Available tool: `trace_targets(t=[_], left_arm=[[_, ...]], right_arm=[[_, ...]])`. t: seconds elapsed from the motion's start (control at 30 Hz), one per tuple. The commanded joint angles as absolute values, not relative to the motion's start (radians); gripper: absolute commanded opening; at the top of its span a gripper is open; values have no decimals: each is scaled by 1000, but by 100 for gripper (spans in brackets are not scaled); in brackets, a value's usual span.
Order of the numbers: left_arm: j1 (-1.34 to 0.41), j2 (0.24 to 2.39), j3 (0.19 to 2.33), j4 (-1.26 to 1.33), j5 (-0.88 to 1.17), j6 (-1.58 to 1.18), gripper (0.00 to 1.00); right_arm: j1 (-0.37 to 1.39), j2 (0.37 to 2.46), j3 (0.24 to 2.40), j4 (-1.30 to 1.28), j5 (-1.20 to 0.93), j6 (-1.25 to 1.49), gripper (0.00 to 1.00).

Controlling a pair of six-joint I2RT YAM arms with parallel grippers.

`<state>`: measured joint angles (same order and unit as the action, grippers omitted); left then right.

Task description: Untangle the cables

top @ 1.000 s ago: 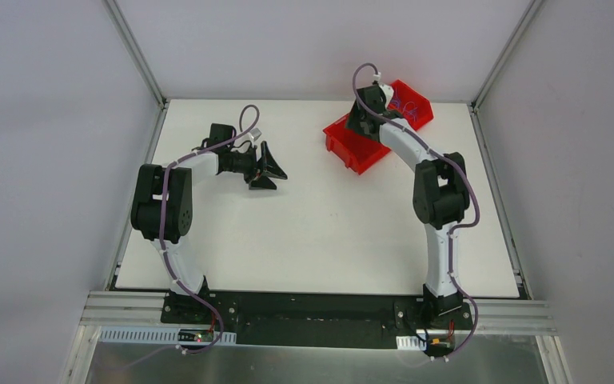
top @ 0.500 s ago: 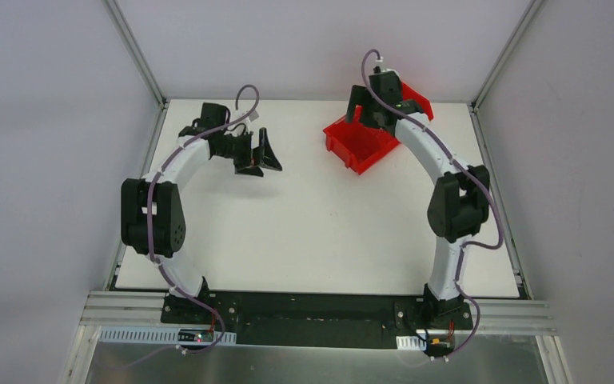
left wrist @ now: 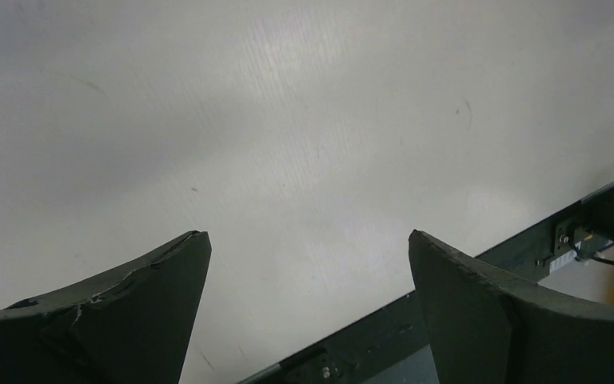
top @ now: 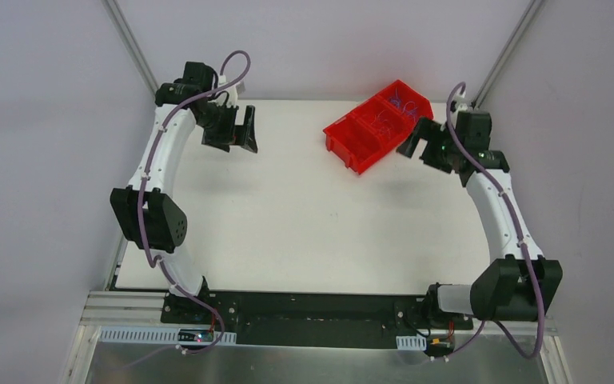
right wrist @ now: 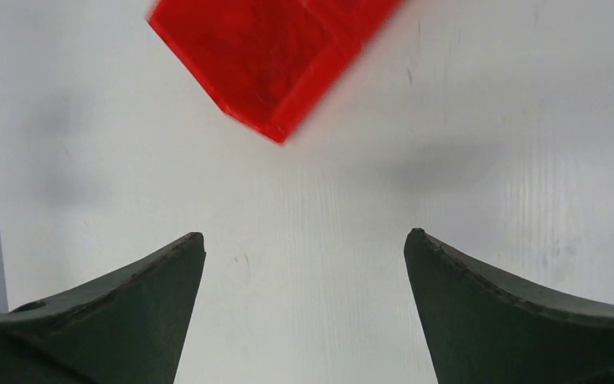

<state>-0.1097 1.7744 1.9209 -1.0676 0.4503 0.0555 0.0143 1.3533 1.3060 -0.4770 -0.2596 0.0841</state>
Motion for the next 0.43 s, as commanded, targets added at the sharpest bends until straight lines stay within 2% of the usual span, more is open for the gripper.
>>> trace_targets(t=[0.0,0.17,0.4], left_arm=[[-106,1754,1771,-1139,415,17,99],[-107,1702,1641,-1087,379,22,99],[-130,1643,1590,-1072,430,38,99]], right_arm=[[4,1218,1067,-498,-346,34,99],[4,1098,890,-501,-346,-14,99],[3,1077,868,-499,-372,-11,99]])
